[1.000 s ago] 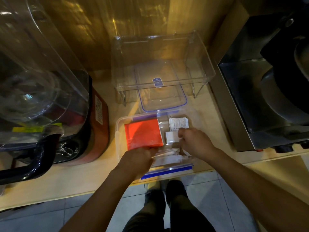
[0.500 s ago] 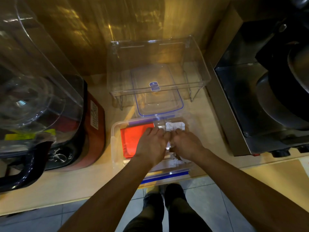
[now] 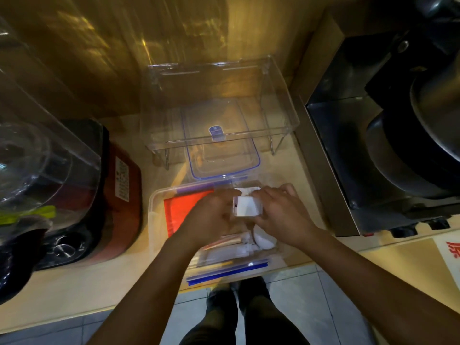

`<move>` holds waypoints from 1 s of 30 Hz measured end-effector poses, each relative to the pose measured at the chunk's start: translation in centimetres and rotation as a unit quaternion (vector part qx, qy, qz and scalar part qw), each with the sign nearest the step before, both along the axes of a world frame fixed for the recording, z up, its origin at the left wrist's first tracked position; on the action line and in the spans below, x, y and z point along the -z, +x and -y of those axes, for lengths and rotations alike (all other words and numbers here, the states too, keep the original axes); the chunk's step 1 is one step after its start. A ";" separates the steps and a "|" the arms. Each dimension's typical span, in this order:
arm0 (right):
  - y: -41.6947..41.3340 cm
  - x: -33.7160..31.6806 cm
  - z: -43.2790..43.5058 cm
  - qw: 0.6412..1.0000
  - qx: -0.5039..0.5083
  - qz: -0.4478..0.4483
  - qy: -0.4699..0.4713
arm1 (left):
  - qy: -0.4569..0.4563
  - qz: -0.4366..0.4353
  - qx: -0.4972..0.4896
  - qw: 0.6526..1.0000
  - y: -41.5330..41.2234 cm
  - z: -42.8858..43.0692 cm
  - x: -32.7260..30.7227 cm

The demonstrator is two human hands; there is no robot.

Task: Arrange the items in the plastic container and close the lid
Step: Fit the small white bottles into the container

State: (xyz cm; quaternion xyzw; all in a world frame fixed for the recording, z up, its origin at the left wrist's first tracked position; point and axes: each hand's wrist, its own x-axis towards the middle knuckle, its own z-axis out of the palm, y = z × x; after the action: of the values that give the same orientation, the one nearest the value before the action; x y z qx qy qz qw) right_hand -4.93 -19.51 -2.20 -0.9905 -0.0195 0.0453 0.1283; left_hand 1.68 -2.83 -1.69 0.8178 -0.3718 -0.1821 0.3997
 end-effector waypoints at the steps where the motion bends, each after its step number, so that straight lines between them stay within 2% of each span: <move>1: -0.1 -0.1 0.3 1.000 0.019 0.016 0.014 | -0.011 -0.036 -0.039 0.999 0.0 0.0 -0.1; 3: -0.2 -0.2 0.5 0.996 0.064 0.028 0.059 | 0.052 -0.065 -0.123 0.989 -0.1 0.3 0.2; 5: -0.3 -0.2 0.7 0.984 0.120 0.029 0.128 | 0.110 -0.043 -0.151 0.981 -0.1 0.8 0.7; 7: -0.2 -0.3 0.9 0.959 0.171 0.022 0.227 | 0.182 0.030 -0.112 0.976 -0.2 1.5 0.9; 9: 0.0 -0.4 1.0 0.930 0.206 0.016 0.303 | 0.253 0.113 -0.031 0.960 -0.5 2.7 1.7; 12: 0.4 -0.6 1.3 0.916 0.223 0.003 0.334 | 0.298 0.130 0.023 0.946 -0.9 4.5 3.3; 15: 0.6 -0.7 1.6 0.897 0.240 -0.017 0.370 | 0.324 0.140 0.014 0.935 -0.8 5.8 4.5; 22: 1.0 0.1 2.0 0.899 0.241 -0.036 0.365 | 0.324 0.080 -0.083 0.939 -1.1 8.1 5.2; 26: 1.2 0.3 2.4 0.907 0.221 -0.033 0.357 | 0.328 0.062 -0.071 0.940 -1.5 8.1 5.5; 30: 1.5 0.3 2.6 0.930 0.180 -0.029 0.319 | 0.378 0.069 -0.028 0.923 -0.9 7.7 5.1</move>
State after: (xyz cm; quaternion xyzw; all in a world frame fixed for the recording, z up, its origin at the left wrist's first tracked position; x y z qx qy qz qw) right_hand -3.47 -22.09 -2.45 -0.8825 0.1496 0.0417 0.4440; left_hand 0.81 -10.52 -6.83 0.9288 -0.2792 -0.2406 0.0387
